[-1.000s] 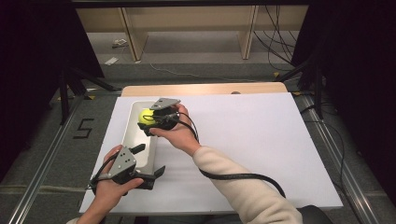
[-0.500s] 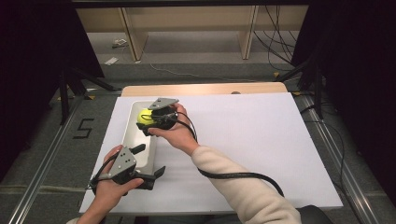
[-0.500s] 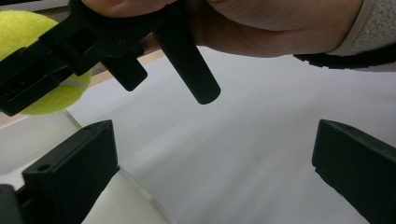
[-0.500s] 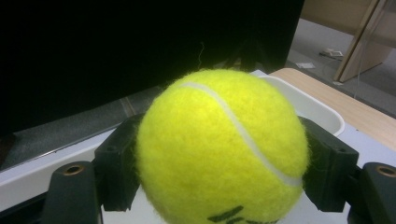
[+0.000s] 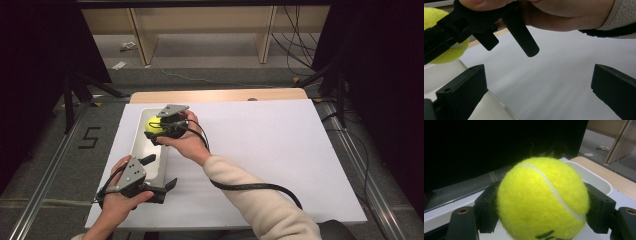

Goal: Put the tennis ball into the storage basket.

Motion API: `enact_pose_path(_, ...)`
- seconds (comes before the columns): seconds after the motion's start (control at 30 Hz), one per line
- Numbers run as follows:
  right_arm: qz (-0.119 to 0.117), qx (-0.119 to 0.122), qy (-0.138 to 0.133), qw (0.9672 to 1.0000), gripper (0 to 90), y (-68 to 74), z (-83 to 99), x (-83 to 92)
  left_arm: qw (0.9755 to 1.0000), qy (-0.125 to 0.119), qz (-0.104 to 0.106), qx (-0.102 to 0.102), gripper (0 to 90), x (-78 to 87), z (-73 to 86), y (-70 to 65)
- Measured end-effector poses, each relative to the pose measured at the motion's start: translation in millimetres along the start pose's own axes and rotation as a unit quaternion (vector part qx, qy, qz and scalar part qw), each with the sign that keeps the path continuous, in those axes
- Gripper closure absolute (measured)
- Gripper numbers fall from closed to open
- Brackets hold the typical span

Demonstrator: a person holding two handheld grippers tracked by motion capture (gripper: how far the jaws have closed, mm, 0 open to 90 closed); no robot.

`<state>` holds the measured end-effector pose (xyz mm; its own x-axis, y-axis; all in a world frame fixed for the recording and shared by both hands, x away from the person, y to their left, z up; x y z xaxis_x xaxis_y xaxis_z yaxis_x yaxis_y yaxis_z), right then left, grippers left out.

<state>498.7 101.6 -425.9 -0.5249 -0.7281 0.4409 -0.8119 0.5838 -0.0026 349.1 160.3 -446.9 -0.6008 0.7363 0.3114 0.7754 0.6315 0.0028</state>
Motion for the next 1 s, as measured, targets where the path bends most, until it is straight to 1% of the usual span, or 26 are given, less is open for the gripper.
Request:
enact_pose_path(0.37, -0.001, 0.002, 0.000, 1.0000, 26.6, 0.8, -1.0, -2.5, 1.0000, 0.000, 0.000, 0.001, 0.0, -0.1, 0.1, -0.3)
enact_pose_path(1.0, -0.009, 0.003, 0.008, 0.9999, 26.6, 4.0, -2.8, -7.9, 1.0000, 0.001, 0.000, 0.000, 0.0, 0.0, 0.2, -0.2)
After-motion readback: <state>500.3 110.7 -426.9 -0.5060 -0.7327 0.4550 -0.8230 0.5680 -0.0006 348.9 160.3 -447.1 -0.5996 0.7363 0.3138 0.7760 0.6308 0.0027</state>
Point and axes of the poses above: each handheld gripper's, and its own axes: x roughly backward along the jaws, z roughly out of its underside, y roughly to its left, the point moved 5 cm from there along -x, roughly forward along the jaws, and after that the axes turned 6 degrees about z, right-handed, at the moved point
